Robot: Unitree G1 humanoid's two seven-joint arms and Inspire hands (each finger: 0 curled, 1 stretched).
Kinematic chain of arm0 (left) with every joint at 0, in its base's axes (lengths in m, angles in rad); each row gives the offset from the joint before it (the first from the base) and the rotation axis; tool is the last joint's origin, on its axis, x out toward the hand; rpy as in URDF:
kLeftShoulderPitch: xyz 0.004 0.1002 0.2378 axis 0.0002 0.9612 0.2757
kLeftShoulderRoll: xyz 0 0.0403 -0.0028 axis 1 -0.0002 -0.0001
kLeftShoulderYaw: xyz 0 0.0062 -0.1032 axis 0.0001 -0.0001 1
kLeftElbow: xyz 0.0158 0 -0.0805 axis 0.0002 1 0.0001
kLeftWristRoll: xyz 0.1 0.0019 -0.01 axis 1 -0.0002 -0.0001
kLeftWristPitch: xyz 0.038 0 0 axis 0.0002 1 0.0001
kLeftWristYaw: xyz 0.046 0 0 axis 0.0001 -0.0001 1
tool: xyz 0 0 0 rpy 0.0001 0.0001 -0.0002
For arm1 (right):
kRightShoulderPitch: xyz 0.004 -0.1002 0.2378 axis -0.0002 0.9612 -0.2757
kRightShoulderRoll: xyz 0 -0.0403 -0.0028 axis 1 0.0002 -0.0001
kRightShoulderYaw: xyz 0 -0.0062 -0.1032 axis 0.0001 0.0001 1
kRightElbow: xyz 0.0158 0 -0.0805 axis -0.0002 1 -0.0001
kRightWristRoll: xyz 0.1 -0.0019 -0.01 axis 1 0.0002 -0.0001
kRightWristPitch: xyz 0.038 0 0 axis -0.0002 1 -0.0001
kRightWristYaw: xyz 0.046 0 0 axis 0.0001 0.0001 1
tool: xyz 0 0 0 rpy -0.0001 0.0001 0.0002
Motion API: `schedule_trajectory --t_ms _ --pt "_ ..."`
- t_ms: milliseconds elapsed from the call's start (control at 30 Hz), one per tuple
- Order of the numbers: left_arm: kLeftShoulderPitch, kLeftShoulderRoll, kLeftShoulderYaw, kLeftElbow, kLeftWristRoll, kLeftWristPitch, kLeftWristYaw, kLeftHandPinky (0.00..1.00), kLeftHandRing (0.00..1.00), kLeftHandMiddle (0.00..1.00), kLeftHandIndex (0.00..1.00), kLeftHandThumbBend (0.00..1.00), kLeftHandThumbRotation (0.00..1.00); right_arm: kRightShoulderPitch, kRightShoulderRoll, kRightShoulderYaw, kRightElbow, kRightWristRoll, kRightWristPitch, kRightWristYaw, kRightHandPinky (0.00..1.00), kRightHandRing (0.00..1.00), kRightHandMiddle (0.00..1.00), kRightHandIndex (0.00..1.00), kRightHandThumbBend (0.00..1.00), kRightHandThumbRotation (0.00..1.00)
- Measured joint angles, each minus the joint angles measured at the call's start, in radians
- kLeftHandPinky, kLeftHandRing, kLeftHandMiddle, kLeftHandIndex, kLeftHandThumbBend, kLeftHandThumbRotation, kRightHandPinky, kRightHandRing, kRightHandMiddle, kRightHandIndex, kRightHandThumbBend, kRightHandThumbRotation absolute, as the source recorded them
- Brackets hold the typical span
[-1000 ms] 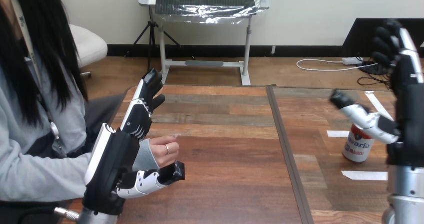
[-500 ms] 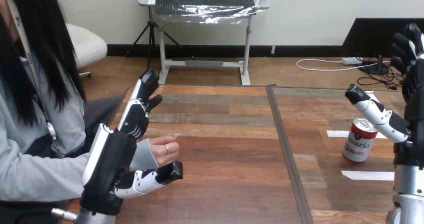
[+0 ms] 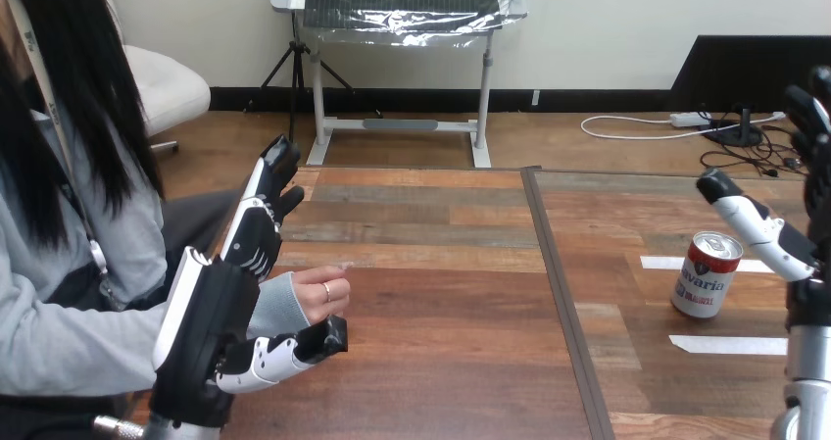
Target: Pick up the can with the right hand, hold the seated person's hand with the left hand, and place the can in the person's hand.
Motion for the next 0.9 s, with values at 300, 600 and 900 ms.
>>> schedule_trajectory --t_ms 300,600,900 --pt "0.001 0.003 0.003 0.000 -0.022 -0.017 -0.022 0.98 1.00 1.00 1.00 1.00 0.63 -0.016 -0.029 -0.008 0.072 0.002 0.016 0.001 0.94 0.94 0.89 0.96 1.00 0.47" --pt "0.000 0.004 0.004 0.002 -0.053 -0.035 -0.052 1.00 1.00 1.00 1.00 1.00 0.62 -0.036 -0.048 -0.014 0.133 0.001 0.031 -0.003 0.94 0.94 0.89 0.96 1.00 0.47" --pt "-0.004 0.008 0.010 0.011 -0.069 -0.042 -0.070 1.00 1.00 1.00 1.00 1.00 0.63 -0.063 -0.063 -0.009 0.186 -0.018 0.060 -0.034 0.93 0.93 0.89 0.96 1.00 0.48"
